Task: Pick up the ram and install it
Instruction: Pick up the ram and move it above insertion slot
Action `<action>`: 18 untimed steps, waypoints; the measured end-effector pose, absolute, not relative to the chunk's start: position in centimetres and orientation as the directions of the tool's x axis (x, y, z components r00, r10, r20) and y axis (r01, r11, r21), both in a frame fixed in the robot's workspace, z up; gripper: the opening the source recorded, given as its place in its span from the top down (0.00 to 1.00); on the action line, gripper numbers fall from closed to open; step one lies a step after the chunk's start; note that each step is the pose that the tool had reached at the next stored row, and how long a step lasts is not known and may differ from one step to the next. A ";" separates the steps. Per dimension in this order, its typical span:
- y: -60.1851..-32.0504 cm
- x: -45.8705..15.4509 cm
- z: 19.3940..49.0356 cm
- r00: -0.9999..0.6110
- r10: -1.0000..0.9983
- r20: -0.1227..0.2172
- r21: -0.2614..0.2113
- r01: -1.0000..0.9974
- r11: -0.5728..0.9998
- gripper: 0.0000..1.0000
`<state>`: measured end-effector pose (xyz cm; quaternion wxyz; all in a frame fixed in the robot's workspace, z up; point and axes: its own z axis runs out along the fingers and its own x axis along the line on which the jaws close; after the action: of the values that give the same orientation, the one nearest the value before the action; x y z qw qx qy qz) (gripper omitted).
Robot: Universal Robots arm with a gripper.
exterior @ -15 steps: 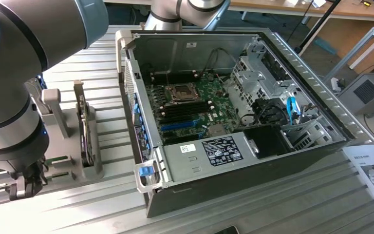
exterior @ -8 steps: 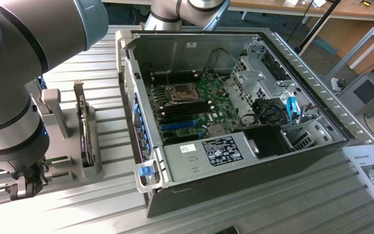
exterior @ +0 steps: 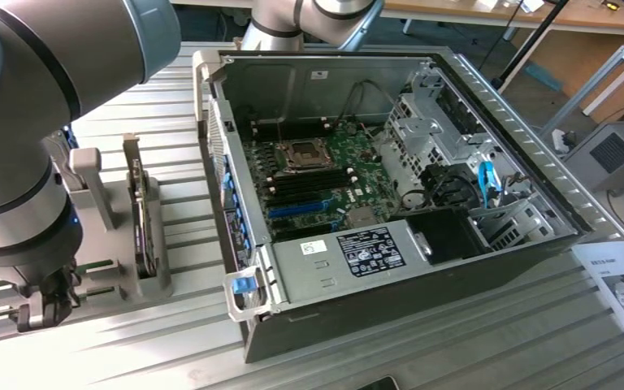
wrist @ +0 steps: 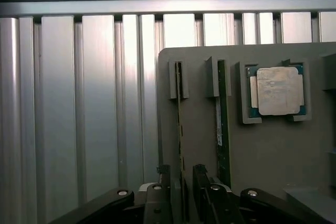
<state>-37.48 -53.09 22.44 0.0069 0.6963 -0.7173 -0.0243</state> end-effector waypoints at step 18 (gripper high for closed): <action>-52.9 -37.5 21.5 -0.030 -0.999 -0.024 0.044 -0.999 0.029 0.69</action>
<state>-37.53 -52.94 21.45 0.0068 0.6963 -0.7173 -0.0243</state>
